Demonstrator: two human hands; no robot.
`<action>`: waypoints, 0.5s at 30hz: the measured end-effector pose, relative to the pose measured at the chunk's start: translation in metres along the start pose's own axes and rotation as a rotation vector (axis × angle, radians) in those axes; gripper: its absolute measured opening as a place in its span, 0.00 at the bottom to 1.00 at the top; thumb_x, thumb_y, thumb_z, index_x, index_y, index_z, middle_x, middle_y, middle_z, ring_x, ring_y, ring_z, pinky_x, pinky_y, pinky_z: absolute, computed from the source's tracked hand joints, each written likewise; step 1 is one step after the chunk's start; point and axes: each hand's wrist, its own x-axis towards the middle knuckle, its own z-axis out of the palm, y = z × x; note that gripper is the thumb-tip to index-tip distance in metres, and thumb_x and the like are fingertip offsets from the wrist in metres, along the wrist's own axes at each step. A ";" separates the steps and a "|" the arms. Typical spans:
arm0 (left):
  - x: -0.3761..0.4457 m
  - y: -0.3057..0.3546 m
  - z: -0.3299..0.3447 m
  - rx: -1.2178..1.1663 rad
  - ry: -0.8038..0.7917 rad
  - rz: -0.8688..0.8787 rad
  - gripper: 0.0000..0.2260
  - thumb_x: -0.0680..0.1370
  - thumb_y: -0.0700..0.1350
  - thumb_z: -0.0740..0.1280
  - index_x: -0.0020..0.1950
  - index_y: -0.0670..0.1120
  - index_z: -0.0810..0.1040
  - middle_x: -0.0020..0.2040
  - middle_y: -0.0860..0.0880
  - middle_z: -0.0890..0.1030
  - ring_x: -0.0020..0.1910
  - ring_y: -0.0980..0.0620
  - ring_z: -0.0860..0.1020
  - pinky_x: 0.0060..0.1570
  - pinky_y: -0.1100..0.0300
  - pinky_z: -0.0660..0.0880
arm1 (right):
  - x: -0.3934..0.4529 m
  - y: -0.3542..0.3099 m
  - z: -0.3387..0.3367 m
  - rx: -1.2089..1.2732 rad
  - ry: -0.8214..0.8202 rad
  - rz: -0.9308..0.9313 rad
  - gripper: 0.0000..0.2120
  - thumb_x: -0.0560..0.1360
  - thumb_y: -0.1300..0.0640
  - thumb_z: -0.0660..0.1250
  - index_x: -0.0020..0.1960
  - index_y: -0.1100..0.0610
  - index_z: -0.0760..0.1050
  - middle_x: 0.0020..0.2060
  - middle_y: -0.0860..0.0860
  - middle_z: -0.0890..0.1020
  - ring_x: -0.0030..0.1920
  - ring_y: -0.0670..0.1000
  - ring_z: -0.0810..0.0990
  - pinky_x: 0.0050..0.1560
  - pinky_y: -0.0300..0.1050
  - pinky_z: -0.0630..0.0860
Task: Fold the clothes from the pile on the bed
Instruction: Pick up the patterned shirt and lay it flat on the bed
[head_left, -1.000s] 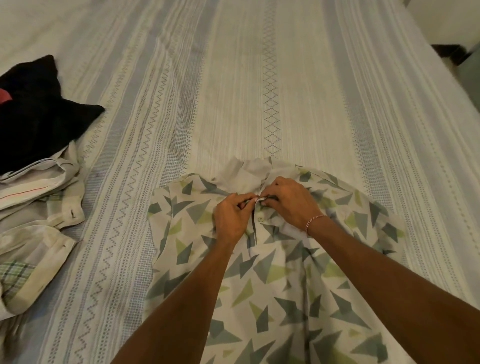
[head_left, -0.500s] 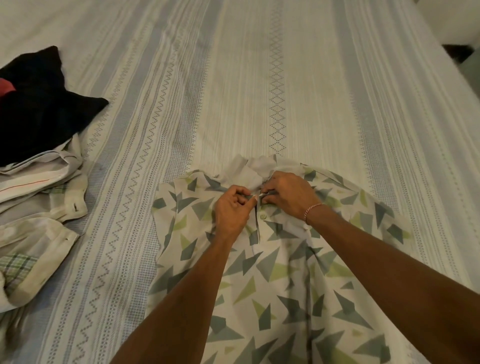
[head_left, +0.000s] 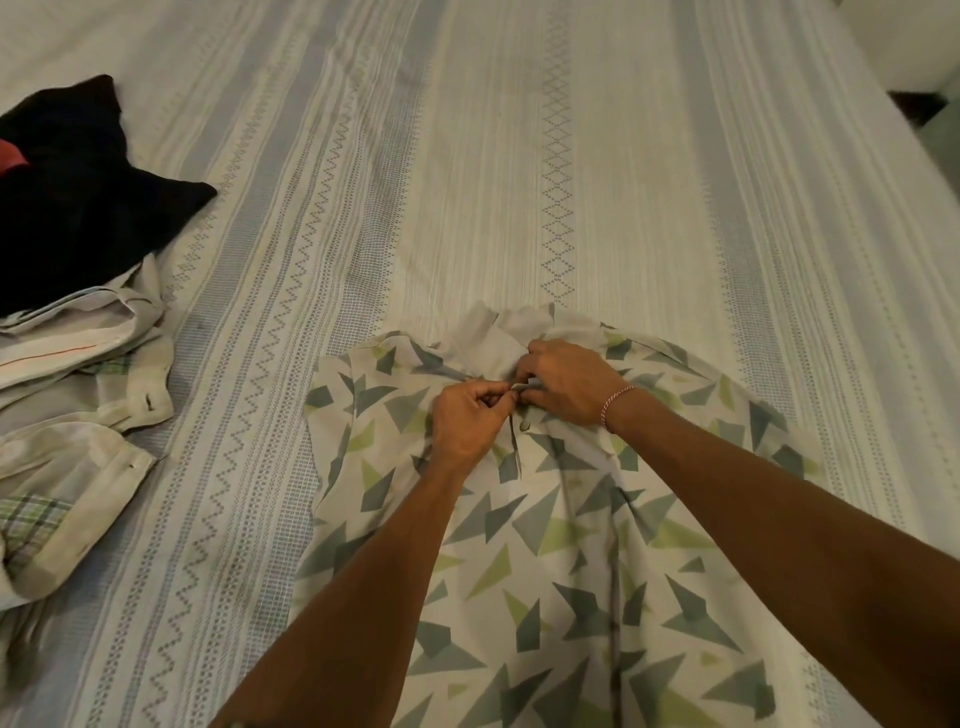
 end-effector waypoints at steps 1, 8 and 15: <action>0.000 0.001 0.000 0.005 -0.001 -0.001 0.09 0.76 0.44 0.75 0.55 0.46 0.86 0.35 0.53 0.83 0.29 0.60 0.75 0.38 0.58 0.76 | 0.002 0.000 0.000 0.007 -0.023 0.009 0.14 0.80 0.47 0.66 0.58 0.56 0.79 0.52 0.54 0.77 0.54 0.54 0.75 0.49 0.47 0.71; -0.001 -0.001 0.002 0.123 0.042 0.072 0.06 0.76 0.45 0.74 0.52 0.47 0.86 0.37 0.53 0.83 0.35 0.57 0.79 0.42 0.55 0.81 | 0.015 0.011 -0.020 0.119 -0.243 -0.001 0.09 0.79 0.53 0.69 0.56 0.56 0.84 0.50 0.51 0.82 0.50 0.53 0.79 0.52 0.47 0.74; -0.002 0.001 0.004 0.205 0.058 0.084 0.03 0.75 0.46 0.75 0.47 0.49 0.86 0.34 0.56 0.80 0.31 0.61 0.75 0.37 0.65 0.75 | 0.020 0.008 -0.019 0.148 -0.231 0.037 0.10 0.80 0.55 0.66 0.56 0.59 0.83 0.49 0.53 0.84 0.45 0.50 0.77 0.46 0.41 0.70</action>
